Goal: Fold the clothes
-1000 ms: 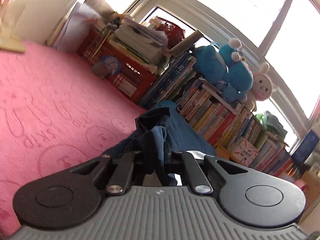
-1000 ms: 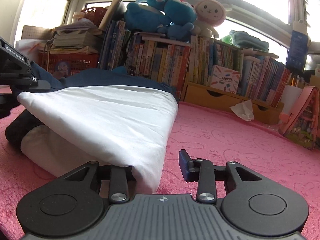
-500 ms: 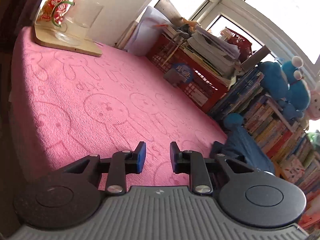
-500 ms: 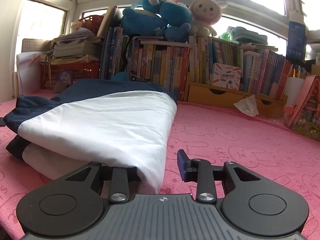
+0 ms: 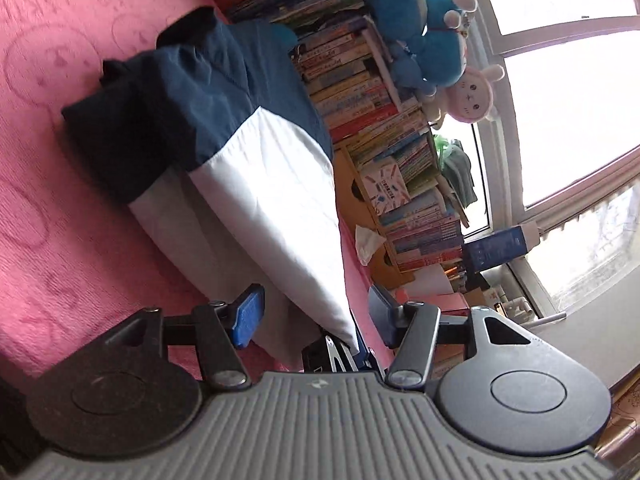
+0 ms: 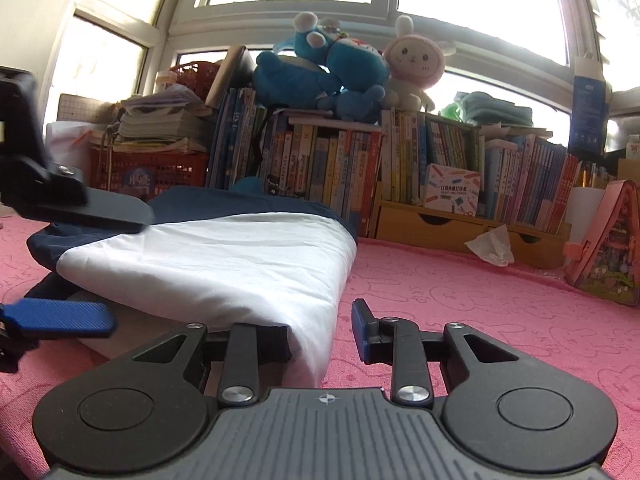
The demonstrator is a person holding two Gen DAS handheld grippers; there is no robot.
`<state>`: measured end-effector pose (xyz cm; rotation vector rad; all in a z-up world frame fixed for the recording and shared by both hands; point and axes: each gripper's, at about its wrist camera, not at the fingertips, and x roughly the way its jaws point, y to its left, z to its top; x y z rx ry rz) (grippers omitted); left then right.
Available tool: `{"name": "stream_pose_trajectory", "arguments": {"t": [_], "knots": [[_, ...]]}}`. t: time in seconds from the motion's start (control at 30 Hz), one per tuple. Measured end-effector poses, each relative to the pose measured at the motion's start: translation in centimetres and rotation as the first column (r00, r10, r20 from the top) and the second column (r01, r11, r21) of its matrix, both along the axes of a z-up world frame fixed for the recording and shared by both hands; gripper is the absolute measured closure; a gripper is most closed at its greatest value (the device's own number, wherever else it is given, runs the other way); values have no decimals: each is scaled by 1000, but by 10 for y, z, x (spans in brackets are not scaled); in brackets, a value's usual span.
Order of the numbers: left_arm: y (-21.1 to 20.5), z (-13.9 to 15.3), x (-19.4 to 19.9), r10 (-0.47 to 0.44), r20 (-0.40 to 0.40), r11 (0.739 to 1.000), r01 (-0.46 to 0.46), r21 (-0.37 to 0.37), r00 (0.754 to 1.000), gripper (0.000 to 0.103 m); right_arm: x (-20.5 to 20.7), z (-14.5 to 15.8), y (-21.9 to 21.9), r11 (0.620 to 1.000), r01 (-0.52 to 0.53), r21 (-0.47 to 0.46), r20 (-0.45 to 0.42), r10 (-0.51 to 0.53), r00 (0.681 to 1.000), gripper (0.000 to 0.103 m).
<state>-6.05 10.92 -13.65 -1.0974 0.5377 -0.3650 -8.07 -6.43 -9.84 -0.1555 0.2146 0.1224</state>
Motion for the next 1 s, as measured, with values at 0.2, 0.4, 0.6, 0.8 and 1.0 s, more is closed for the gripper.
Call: {"name": "stream_pose_trajectory", "arguments": {"t": [0.2, 0.4, 0.6, 0.8, 1.0], "knots": [[-2, -2, 14, 151, -34, 989, -151, 1, 988, 70, -1, -1, 3, 1000, 0, -17, 8, 1, 1000, 86], [42, 6, -9, 424, -5, 895, -418, 158, 906, 95, 3, -1, -2, 1000, 12, 29, -23, -12, 1000, 87], [55, 22, -22, 578, 98, 703, -555, 445, 810, 98, 3, -1, -2, 999, 7, 31, -25, -6, 1000, 86], [70, 30, -47, 511, 99, 785, -511, 350, 854, 95, 2, -2, -2, 999, 6, 33, -26, -5, 1000, 88], [44, 12, -39, 92, 49, 996, -93, 11, 995, 73, 3, -1, -3, 999, 3, 39, -28, -2, 1000, 88]]}}
